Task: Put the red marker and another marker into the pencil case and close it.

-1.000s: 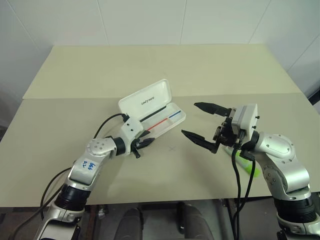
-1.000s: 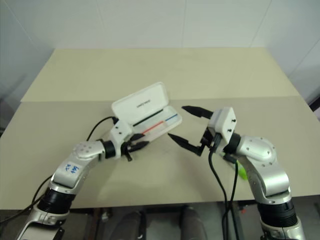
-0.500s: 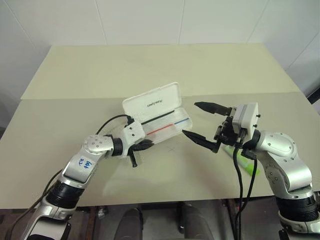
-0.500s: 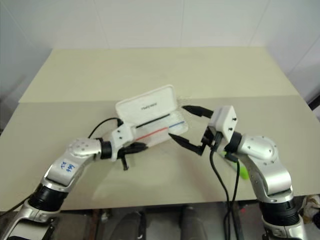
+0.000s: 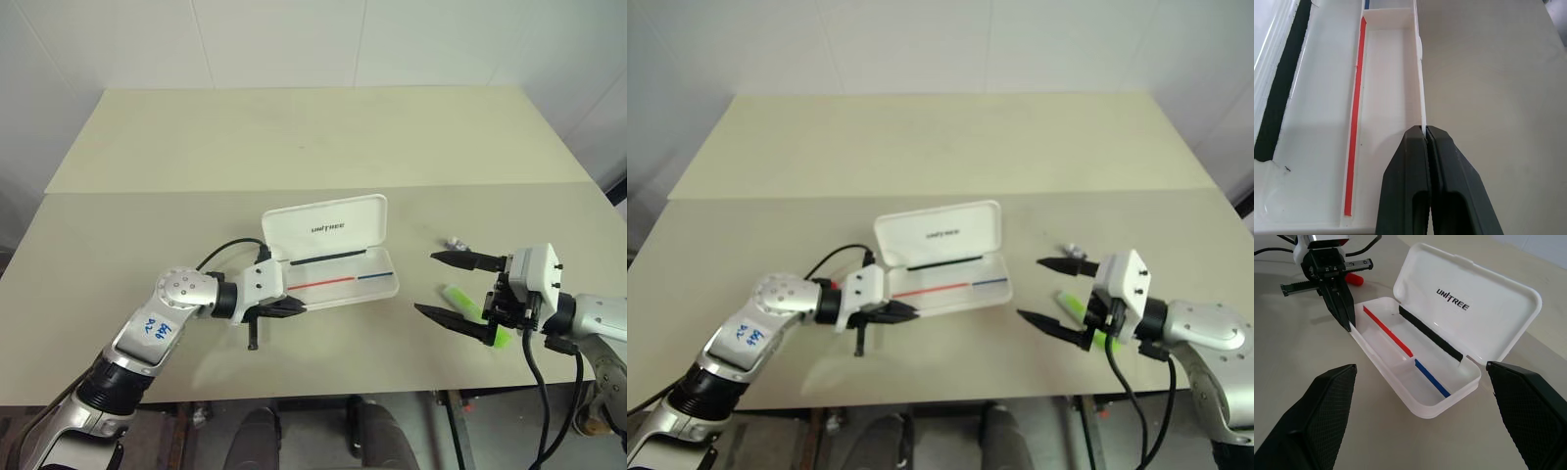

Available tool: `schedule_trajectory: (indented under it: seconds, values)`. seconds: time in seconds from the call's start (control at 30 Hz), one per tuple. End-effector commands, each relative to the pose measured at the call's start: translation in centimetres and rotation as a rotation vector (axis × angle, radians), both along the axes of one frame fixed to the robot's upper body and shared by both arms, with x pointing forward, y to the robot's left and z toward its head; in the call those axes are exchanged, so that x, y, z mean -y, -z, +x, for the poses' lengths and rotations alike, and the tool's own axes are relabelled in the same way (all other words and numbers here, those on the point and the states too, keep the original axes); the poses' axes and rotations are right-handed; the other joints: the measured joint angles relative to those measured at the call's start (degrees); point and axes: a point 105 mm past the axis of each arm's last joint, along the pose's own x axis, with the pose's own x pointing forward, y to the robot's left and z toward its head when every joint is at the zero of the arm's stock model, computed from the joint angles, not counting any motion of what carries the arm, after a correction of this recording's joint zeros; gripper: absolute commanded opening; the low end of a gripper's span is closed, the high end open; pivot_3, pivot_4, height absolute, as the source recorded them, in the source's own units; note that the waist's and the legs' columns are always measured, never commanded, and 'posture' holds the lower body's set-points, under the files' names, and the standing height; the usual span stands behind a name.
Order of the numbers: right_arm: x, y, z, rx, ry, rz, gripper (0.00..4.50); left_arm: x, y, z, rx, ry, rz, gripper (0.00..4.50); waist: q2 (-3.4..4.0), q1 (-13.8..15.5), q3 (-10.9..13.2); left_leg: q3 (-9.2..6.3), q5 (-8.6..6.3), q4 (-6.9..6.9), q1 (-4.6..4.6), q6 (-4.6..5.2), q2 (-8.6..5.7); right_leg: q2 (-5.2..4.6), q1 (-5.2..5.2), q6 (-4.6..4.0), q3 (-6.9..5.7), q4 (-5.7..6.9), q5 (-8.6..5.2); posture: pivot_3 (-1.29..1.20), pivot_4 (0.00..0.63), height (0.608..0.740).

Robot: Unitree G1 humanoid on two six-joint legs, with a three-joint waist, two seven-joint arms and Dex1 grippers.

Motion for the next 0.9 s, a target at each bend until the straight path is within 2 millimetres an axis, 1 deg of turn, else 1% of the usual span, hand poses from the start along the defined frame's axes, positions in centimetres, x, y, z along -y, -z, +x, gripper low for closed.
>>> schedule_trajectory:
  seconds: [0.03, 0.17, 0.3, 0.33, 0.4, 0.43, 0.5, 0.73, 0.8, 0.9]
  values:
    - [-0.6, -1.4, -0.5, 0.055, -0.024, 0.000, 4.50, 0.7, -0.4, -0.2, 0.032, 0.050, -0.002, 0.03, 0.00, 0.02, 0.00, 0.00, 0.00, 0.02, 0.00, 0.00, 0.00, 0.00, 0.01, -0.01, 0.00, 0.00, 0.01, 0.00, 0.150, 0.740]
    - [-1.4, -1.7, -0.5, 0.071, -0.037, 0.016, 4.50, 0.7, -0.1, 0.2, 0.025, 0.043, 0.017, 0.03, 0.00, 0.12, 0.00, 0.00, 0.00, 0.04, -0.02, 0.00, 0.00, -0.01, 0.03, 0.00, 0.00, -0.02, 0.01, 0.00, 0.150, 0.740]
    - [-1.9, -2.1, -0.4, 0.083, -0.043, 0.026, 4.50, 0.8, -0.2, 0.6, 0.008, 0.019, 0.013, 0.03, 0.00, 0.33, 0.00, -0.01, 0.00, 0.05, -0.02, 0.00, -0.01, -0.01, 0.04, 0.00, 0.00, -0.01, 0.01, 0.00, 0.150, 0.740]
    - [-1.9, -2.1, -0.4, 0.085, -0.044, 0.029, 4.50, 1.0, -0.2, 0.5, -0.001, 0.021, 0.010, 0.48, 0.00, 0.32, 0.00, -0.01, 0.00, 0.06, -0.02, 0.00, -0.01, -0.01, 0.05, 0.00, 0.00, -0.01, 0.01, 0.00, 0.150, 0.740]
    - [-2.1, -2.2, -0.2, 0.086, -0.047, 0.035, 4.50, 1.4, -0.6, 0.5, 0.011, 0.026, -0.002, 0.97, 0.00, 0.20, 0.00, -0.01, 0.00, 0.09, -0.02, 0.00, -0.01, -0.01, 0.06, 0.01, 0.00, 0.00, 0.02, 0.00, 0.150, 0.740]
    - [-2.2, -2.1, -0.2, 0.086, -0.050, 0.037, 4.50, 1.6, -0.8, 0.4, 0.012, 0.031, -0.009, 1.36, 0.00, 0.17, 0.00, -0.01, 0.00, 0.09, -0.03, 0.00, -0.01, -0.01, 0.06, 0.01, 0.00, 0.00, 0.02, 0.00, 0.150, 0.740]
    - [-2.5, -2.0, -0.1, 0.083, -0.059, 0.045, 4.50, 1.8, -1.6, 0.2, 0.010, 0.036, -0.038, 1.97, 0.00, 0.03, 0.00, -0.01, 0.00, 0.09, -0.03, 0.00, 0.00, -0.01, 0.05, 0.02, 0.00, 0.00, 0.02, 0.00, 0.150, 0.740]
    - [-3.2, -1.6, 0.4, 0.070, -0.088, 0.068, 4.50, 1.5, -4.2, -1.4, -0.007, 0.056, -0.096, 1.97, 0.00, 0.04, 0.00, -0.03, 0.00, 0.08, -0.04, 0.00, 0.00, 0.00, 0.03, 0.02, 0.00, 0.02, 0.01, 0.00, 0.150, 0.740]
    - [-3.5, -1.4, 0.6, 0.065, -0.101, 0.078, 4.50, 0.7, -5.5, -2.2, -0.005, 0.039, -0.120, 1.97, -0.01, -0.06, 0.01, -0.03, 0.00, 0.08, -0.03, 0.00, 0.00, 0.00, 0.04, 0.02, 0.00, 0.03, 0.01, 0.00, 0.150, 0.740]
    - [-3.9, -1.2, 1.1, 0.061, -0.121, 0.091, 4.50, -1.0, -7.0, -4.1, -0.026, -0.001, -0.132, 1.97, -0.01, -0.58, 0.01, -0.03, 0.00, 0.06, -0.03, 0.00, 0.02, 0.01, 0.02, 0.02, 0.01, 0.05, 0.00, 0.00, 0.150, 0.740]
